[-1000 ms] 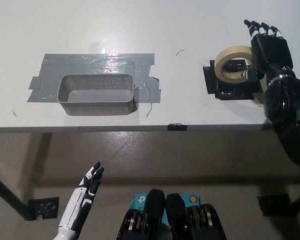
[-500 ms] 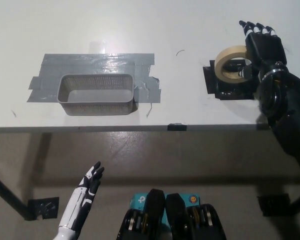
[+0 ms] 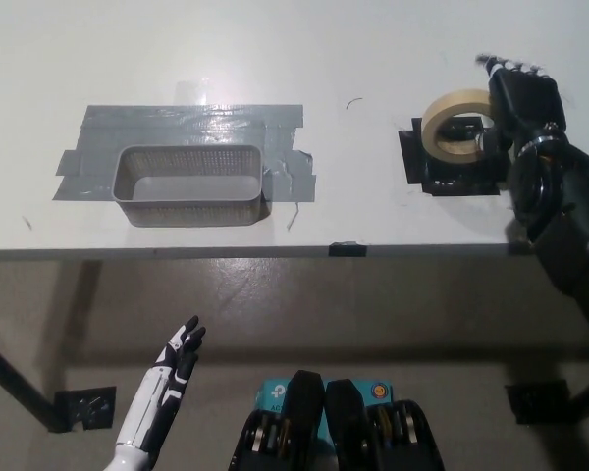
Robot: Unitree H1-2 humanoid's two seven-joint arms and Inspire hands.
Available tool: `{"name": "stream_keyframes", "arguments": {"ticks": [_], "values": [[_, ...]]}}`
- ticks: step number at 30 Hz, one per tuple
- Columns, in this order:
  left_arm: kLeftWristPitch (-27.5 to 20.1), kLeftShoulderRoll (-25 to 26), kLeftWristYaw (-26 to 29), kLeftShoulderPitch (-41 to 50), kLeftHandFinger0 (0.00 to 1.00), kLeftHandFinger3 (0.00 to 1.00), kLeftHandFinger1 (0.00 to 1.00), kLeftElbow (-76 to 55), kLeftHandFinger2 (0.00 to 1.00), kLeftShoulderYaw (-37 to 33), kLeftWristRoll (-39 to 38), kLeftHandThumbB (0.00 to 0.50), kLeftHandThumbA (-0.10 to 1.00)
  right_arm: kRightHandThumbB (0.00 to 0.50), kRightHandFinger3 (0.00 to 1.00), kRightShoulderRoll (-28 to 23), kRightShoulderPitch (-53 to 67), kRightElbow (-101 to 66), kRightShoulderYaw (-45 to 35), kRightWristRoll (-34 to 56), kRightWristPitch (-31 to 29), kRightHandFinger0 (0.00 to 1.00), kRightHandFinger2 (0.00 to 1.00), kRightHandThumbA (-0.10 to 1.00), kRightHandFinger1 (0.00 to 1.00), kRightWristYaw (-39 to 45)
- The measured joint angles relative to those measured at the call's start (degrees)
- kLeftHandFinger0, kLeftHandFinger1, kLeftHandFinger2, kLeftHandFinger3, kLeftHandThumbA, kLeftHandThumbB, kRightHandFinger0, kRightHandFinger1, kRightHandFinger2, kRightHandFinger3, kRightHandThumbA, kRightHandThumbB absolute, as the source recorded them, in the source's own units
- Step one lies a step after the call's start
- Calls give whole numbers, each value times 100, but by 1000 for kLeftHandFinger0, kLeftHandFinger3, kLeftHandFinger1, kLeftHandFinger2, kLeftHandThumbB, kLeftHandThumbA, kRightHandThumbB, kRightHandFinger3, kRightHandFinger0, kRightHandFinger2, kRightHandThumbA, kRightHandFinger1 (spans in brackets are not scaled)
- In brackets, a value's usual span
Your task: The robot picks the tape placed on the black area with right hand and places it in the small grey container.
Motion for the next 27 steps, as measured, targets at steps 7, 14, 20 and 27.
{"name": "stream_keyframes", "arguments": {"ticks": [7,14,20,27], "values": [[2,2,-1,-17,1000,1000,1000,0,1000,-1,1,236,1000,155,249,205,-5,322,-604,416,-727,0,290,295,4,-622],[4,23,-47,-84,1000,1000,1000,-14,1000,-5,3,228,1000,144,140,281,-69,496,-1010,777,-1408,0,215,268,0,-1245],[4,66,-132,-115,1000,1000,1000,-106,1000,-4,3,215,1000,152,328,283,-338,480,-1019,937,-1789,0,397,158,75,-1658],[25,75,-180,-115,1000,1000,1000,-128,1000,-4,19,217,1000,163,264,473,-575,156,-755,960,-2056,0,412,185,121,-1790]]}}
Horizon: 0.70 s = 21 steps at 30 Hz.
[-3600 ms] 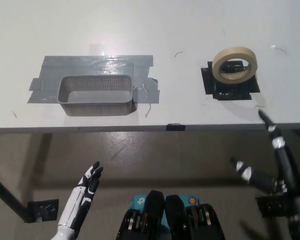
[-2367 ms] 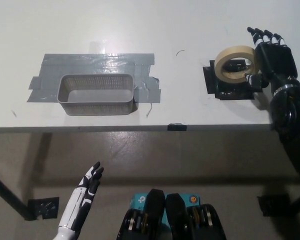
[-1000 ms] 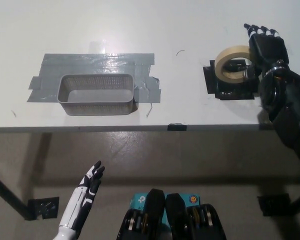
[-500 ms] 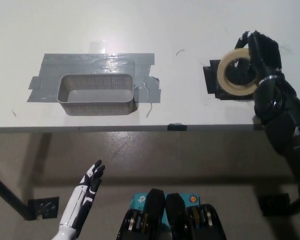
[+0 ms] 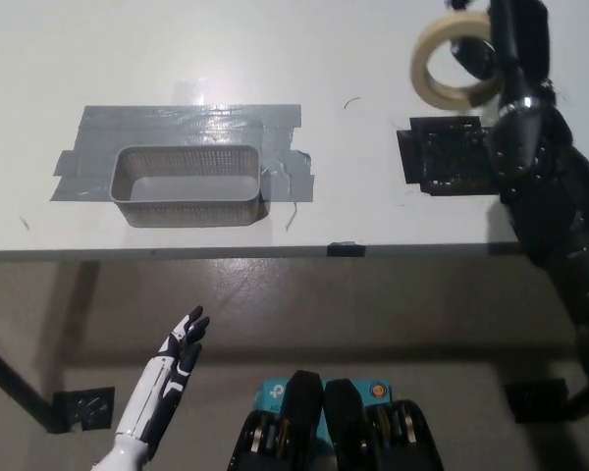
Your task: The robot picks the tape placed on the black area with right hand and places it in the small grey container.
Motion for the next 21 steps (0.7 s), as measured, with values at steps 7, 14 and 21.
{"name": "stream_keyframes", "arguments": {"ticks": [7,14,21], "values": [[10,-1,-17,-15,1000,1000,1000,3,1000,0,22,211,1000,180,317,586,-448,120,511,-86,-2,0,434,221,132,-66],[9,0,-19,-95,1000,1000,1000,20,1000,-14,29,221,1000,137,259,1373,-1015,934,997,-171,70,0,257,310,2,-81],[25,-1,-27,-103,1000,1000,1000,14,1000,-93,50,208,1000,128,188,1994,-1111,1532,1362,-184,331,0,193,270,0,-48]]}}
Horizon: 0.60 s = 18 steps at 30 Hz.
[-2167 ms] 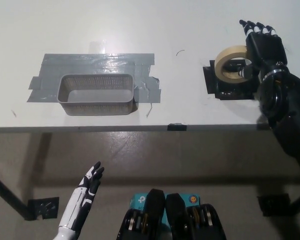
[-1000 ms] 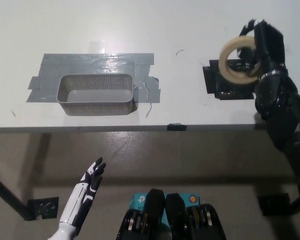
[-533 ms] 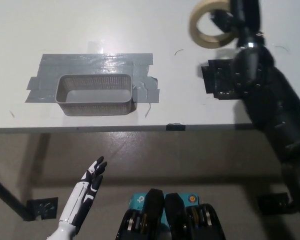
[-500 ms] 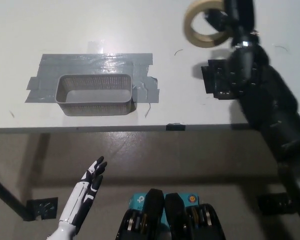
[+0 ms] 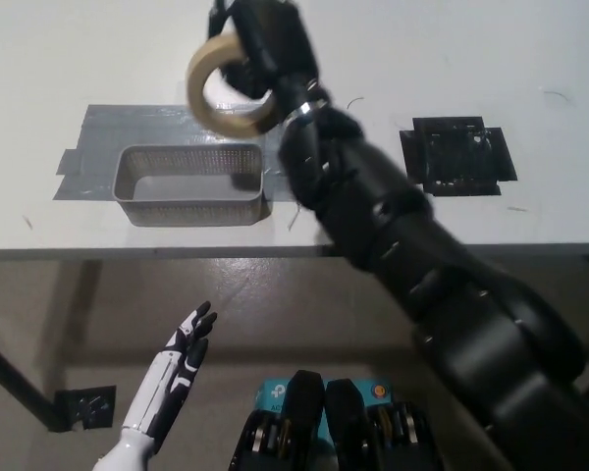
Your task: The robot picks the tape placed on the black area with right hand and places it in the small grey container.
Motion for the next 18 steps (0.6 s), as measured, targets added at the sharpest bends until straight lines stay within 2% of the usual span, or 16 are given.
{"name": "stream_keyframes", "arguments": {"ticks": [2,6,7,9,10,12,17,18], "values": [[25,0,-20,-1,1000,1000,1000,-13,1000,-21,2,210,1000,129,179,109,-6,107,56,5,66,0,195,245,0,25],[71,0,-61,-2,1000,1000,1000,-41,1000,-71,14,239,1000,125,248,276,-20,223,91,26,180,0,258,239,0,81],[88,0,-68,-3,1000,1000,1000,-55,1000,-90,25,233,1000,126,266,315,-22,245,113,26,204,0,289,216,0,89],[140,6,-82,-2,1000,1000,1000,-106,1000,-130,43,224,1000,108,320,387,-22,271,184,21,236,0,350,237,7,94],[154,10,-90,-2,1000,1000,1000,-138,1000,-156,52,228,1000,104,340,422,-21,278,221,20,246,0,356,256,7,95],[173,22,-116,-2,1000,1000,1000,-216,1000,-200,87,194,1000,84,355,472,-21,284,274,23,258,0,359,268,5,103],[171,60,-152,-2,1000,1000,1000,-229,1000,-263,173,202,1000,79,407,510,-21,312,332,32,351,0,377,254,11,121],[170,62,-152,-2,1000,1000,1000,-229,1000,-271,190,201,1000,81,450,510,-21,320,342,33,369,0,402,260,25,121]]}}
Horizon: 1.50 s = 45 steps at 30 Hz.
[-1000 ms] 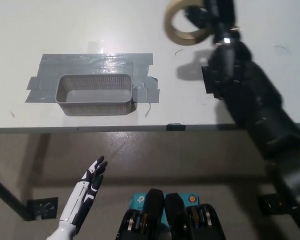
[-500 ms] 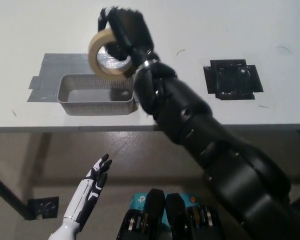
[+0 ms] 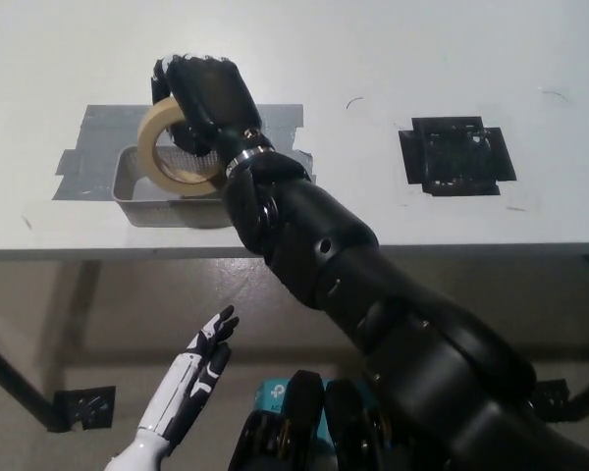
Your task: The robot picks the tape placed on the black area with right hand and places it in the small grey container.
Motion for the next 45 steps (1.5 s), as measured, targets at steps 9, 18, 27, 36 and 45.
{"name": "stream_keyframes", "arguments": {"ticks": [9,18,27,36,45], "values": [[-6,6,0,2,1000,1000,1000,-22,1000,-83,118,201,1000,90,497,-4,1,34,81,4,142,0,358,379,0,-64],[-11,6,-6,3,1000,1000,1000,-51,1000,-200,205,195,1000,389,1000,-79,-110,36,-402,262,377,1000,1000,784,1000,-74],[-25,15,-74,-49,1000,1000,1000,-66,1000,-242,240,196,1000,322,1000,-140,-267,36,-668,511,583,1000,1000,809,1000,64],[-25,29,-132,-125,1000,1000,1000,-69,1000,-273,286,197,1000,343,1000,-174,-278,36,-663,613,747,1000,1000,874,1000,336],[-1,57,-175,-273,1000,1000,1000,-212,1000,-307,337,188,1000,417,1000,-265,-211,36,-593,655,878,1000,1000,931,1000,763]]}}
